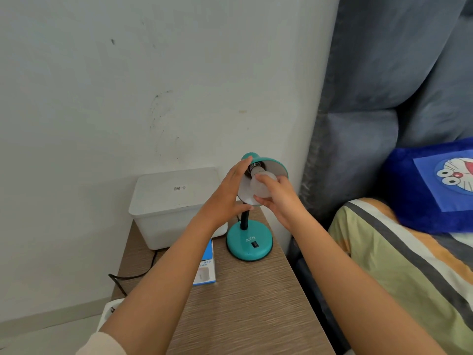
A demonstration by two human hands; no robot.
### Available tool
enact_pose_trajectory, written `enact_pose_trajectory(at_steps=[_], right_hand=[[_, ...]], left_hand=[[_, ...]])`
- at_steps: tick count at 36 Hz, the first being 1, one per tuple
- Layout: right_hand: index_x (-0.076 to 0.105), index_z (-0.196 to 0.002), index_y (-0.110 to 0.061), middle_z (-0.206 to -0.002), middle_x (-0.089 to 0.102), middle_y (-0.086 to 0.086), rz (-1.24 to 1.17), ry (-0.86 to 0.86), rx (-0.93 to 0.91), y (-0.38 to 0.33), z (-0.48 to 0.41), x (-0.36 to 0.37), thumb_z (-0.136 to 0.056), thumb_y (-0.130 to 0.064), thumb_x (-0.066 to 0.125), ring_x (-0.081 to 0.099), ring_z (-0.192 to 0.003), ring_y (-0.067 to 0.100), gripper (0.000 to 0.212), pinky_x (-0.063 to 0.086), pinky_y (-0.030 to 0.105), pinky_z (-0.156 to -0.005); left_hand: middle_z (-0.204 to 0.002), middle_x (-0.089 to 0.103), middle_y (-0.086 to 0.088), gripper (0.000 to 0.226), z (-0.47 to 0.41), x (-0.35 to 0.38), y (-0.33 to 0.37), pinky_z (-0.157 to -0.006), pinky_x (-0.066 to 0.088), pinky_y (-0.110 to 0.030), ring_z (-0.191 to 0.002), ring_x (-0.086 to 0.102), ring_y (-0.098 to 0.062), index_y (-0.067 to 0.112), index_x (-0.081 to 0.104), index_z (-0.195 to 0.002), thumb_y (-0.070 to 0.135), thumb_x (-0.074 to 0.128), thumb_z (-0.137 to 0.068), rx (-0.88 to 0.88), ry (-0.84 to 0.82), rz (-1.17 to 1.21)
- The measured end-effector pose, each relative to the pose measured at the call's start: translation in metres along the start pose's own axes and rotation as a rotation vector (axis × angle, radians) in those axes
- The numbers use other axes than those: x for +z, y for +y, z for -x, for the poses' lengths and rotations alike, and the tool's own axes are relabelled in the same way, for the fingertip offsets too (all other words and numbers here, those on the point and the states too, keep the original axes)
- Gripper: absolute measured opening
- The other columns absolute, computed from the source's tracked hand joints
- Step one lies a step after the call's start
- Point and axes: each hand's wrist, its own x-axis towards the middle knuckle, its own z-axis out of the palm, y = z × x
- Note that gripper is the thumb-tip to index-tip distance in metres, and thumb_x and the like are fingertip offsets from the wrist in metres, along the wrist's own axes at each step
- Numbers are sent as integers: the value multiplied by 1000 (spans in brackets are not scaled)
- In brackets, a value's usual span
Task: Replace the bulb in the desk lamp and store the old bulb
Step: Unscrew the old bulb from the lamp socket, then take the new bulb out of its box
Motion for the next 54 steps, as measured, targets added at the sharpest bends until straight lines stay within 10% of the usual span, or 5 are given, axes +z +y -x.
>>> enact_pose_trajectory(at_steps=[9, 23, 28, 41, 54], right_hand=[[44, -114, -15, -115, 52, 7, 137, 20, -72, -2, 20, -1, -84, -30, 64, 58, -98, 17, 39, 56, 31, -80], [49, -116, -21, -110, 54, -3, 542, 108, -357, 113, 95, -6, -78, -26, 72, 54, -98, 15, 45, 47, 28, -83], [42, -126, -22, -119, 44, -2, 734, -10, -183, 160, 78, -3, -81, -32, 68, 43, -105, 10, 53, 36, 24, -89], [36, -134, -23, -131, 45, 6, 981, -111, -88, 195, 30, 22, -80, -37, 64, 44, -121, 23, 62, 39, 46, -103], [27, -143, -12, -145, 31, 11, 1009, -227, -193, 173, 25, 18, -86, -29, 62, 30, -135, 23, 69, 26, 31, -109]], left_hand=[[-159, 10, 0, 99, 7, -12, 7, -115, 25, -32, -145, 13, -13, 26, 1, -150, 18, 71, -82, -33, -29, -232], [-146, 35, -6, 83, 130, -27, -42, -108, 33, -36, -132, 35, -20, 9, 29, -143, 61, 54, -83, -628, -134, -263], [-115, 41, 7, 76, 147, -22, -57, -84, 40, -28, -106, 44, -11, 14, 40, -121, 58, 73, -69, -664, -168, -152], [-140, 36, 5, 109, 153, -7, -87, -100, 31, -25, -131, 35, -13, 14, 20, -147, 45, 83, -63, -707, -147, 46], [-152, 25, 1, 112, 160, 2, -92, -111, 25, -33, -138, 27, -15, 21, 13, -149, 45, 82, -64, -722, -76, 126]])
